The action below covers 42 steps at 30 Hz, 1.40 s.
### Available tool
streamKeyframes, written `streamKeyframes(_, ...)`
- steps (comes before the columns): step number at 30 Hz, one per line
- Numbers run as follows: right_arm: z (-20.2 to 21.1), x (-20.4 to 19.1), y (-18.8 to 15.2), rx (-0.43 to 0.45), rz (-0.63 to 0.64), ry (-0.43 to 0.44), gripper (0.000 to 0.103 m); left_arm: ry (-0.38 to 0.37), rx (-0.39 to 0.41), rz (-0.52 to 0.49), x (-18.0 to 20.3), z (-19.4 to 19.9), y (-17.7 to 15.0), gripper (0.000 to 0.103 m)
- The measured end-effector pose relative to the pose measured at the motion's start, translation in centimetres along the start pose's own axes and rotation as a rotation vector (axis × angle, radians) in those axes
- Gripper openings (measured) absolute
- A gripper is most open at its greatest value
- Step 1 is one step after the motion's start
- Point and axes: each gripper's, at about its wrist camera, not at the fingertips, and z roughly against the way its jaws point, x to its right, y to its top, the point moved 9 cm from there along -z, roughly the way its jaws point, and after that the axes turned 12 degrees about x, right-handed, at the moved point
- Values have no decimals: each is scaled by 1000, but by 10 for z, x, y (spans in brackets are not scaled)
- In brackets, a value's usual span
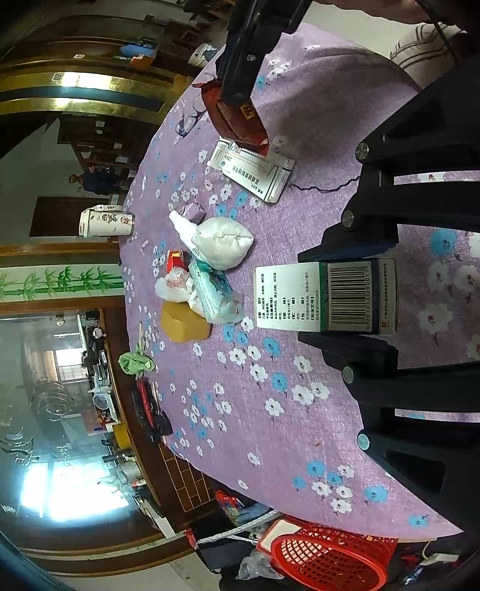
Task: Collect trash
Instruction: 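Grasp the red snack wrapper with the right gripper, then lift the wrapper with the right gripper while the left gripper holds the box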
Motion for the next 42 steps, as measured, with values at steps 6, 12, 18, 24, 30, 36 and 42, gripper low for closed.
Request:
streamKeyframes(6, -3, -5, -2, -10, 10, 9, 39, 8, -3, 23, -7, -2, 0, 33)
streamKeyframes(12, -5, -8, -4, -17, 8, 16, 39, 10, -2, 25, -7, -2, 0, 33)
streamKeyframes(18, -4, -11, -6, -17, 6, 29, 39, 26, -3, 42, -13, -5, -2, 33)
streamKeyframes(24, -6, -12, -7, -23, -3, 42, 39, 41, -8, 54, -20, -5, -6, 33)
streamKeyframes(30, -10, -19, -7, -29, 4, 53, 39, 49, -11, 52, -23, -6, -10, 33)
streamKeyframes(36, -14, -25, -5, -30, 12, 64, 39, 67, -12, 50, -25, -6, -10, 33)
streamKeyframes(42, -19, -37, -8, -44, 28, 89, 39, 91, -12, 52, -32, -4, -11, 33)
